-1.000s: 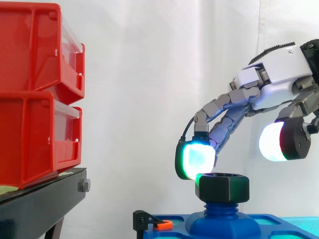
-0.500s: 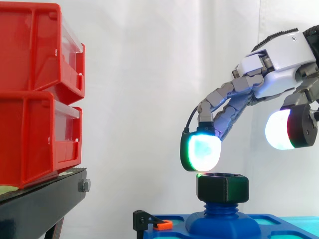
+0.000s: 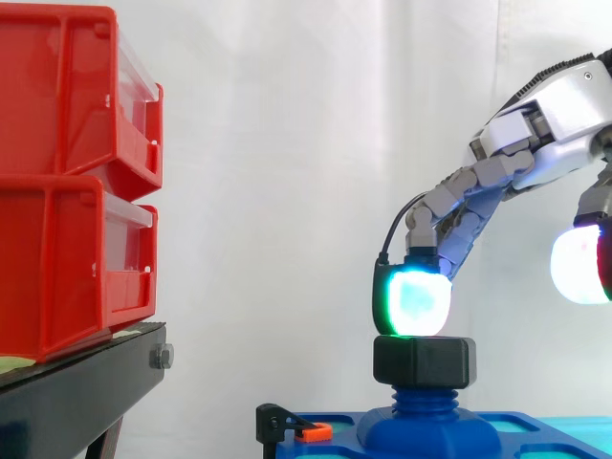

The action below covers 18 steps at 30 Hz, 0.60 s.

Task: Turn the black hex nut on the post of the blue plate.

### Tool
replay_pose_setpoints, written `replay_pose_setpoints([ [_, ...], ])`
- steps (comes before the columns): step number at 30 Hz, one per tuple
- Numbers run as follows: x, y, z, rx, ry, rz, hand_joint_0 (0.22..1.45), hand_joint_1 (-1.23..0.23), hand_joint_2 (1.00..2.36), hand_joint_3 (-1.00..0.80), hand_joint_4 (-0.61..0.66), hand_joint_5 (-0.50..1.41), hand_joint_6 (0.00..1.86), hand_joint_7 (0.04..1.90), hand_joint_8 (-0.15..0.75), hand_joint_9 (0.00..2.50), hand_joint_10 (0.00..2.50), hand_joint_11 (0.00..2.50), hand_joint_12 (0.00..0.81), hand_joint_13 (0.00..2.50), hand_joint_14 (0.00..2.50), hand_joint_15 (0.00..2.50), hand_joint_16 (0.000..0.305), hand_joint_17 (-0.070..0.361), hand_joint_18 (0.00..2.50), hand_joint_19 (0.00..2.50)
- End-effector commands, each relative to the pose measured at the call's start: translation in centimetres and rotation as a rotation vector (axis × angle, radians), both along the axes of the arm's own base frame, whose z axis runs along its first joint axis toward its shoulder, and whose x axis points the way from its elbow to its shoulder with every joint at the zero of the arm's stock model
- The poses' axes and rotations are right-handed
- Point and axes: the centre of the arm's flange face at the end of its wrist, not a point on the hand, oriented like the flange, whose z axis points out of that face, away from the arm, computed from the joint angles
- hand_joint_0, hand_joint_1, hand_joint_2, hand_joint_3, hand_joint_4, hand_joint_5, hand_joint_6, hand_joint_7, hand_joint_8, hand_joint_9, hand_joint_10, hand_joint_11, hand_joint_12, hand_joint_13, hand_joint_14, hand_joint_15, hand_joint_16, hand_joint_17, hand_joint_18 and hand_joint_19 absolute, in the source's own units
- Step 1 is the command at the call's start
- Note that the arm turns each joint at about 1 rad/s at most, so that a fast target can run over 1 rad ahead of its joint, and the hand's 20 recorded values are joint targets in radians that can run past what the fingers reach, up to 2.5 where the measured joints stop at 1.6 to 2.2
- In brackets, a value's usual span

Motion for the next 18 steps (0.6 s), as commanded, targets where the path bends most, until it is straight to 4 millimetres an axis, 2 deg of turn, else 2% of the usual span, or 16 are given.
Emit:
replay_pose_setpoints([
  [1,-0.4,0.2,0.8,-0.018,0.0,0.008,0.48,-0.5,1.0,-0.5,0.16,-0.19,0.5,0.92,0.193,0.53,0.01,0.26,0.318,0.65,0.02,0.34,0.039,0.088,0.31,0.37],
  [4,-0.7,0.5,1.3,-0.02,0.0,0.008,0.48,-0.5,1.0,-0.5,0.16,-0.19,0.5,0.93,0.191,0.53,0.01,0.26,0.316,0.65,0.01,0.34,0.039,0.087,0.31,0.37],
  [15,-1.4,1.2,1.2,-0.031,0.068,-0.006,0.48,-0.5,1.0,-0.5,0.16,-0.19,0.5,0.92,0.191,0.53,0.01,0.26,0.318,0.65,0.02,0.34,0.039,0.087,0.31,0.37],
  [18,-1.6,1.8,2.0,-0.036,0.062,-0.012,0.48,-0.5,1.0,-0.5,0.16,-0.19,0.5,0.92,0.192,0.52,0.01,0.26,0.316,0.65,0.01,0.35,0.039,0.087,0.31,0.37],
])
